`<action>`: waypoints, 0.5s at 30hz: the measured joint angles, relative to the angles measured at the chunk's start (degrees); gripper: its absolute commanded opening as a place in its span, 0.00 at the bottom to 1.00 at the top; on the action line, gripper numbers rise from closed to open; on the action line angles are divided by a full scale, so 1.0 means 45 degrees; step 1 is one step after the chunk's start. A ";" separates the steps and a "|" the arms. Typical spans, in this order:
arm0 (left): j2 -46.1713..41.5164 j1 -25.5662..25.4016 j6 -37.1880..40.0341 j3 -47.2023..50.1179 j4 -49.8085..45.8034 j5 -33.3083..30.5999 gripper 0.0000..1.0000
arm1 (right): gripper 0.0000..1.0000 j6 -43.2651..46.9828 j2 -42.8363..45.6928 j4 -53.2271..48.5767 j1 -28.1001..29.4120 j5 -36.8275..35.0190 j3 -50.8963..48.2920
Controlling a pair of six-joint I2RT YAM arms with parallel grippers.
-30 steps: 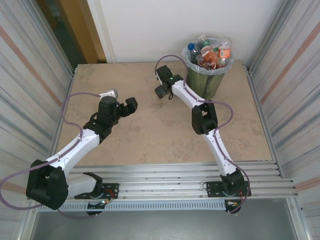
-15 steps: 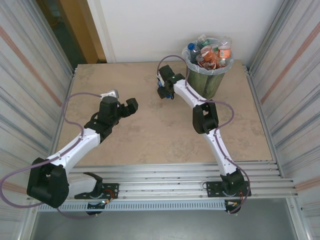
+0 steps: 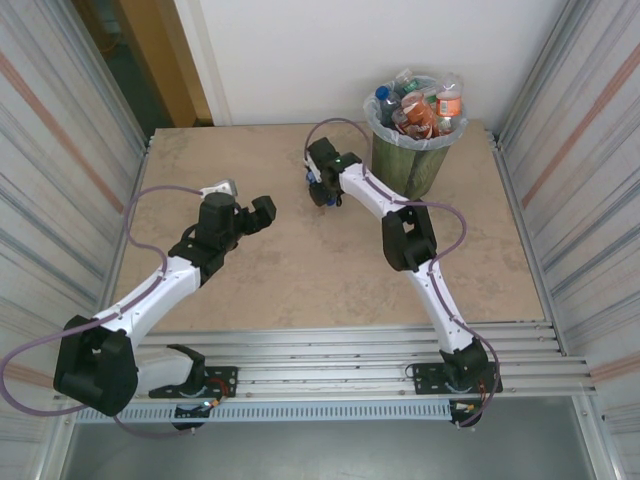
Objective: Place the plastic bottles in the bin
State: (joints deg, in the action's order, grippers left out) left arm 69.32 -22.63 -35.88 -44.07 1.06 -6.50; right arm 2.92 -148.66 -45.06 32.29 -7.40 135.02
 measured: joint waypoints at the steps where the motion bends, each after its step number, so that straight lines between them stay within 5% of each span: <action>1: -0.0015 0.0034 0.0000 0.0005 0.0000 0.0000 0.98 | 0.25 -0.0087 0.0194 0.0000 0.0073 0.0053 -0.0253; 15: -0.0427 0.0680 -0.0092 0.0000 0.0000 0.0325 0.99 | 0.22 -0.0554 0.5435 0.1224 0.0981 0.0311 -0.5110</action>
State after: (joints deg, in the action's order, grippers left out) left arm 67.40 -19.57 -36.29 -44.07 1.06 -5.04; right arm 0.43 -124.20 -39.55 36.71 -6.00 112.03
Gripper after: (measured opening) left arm 0.987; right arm 0.518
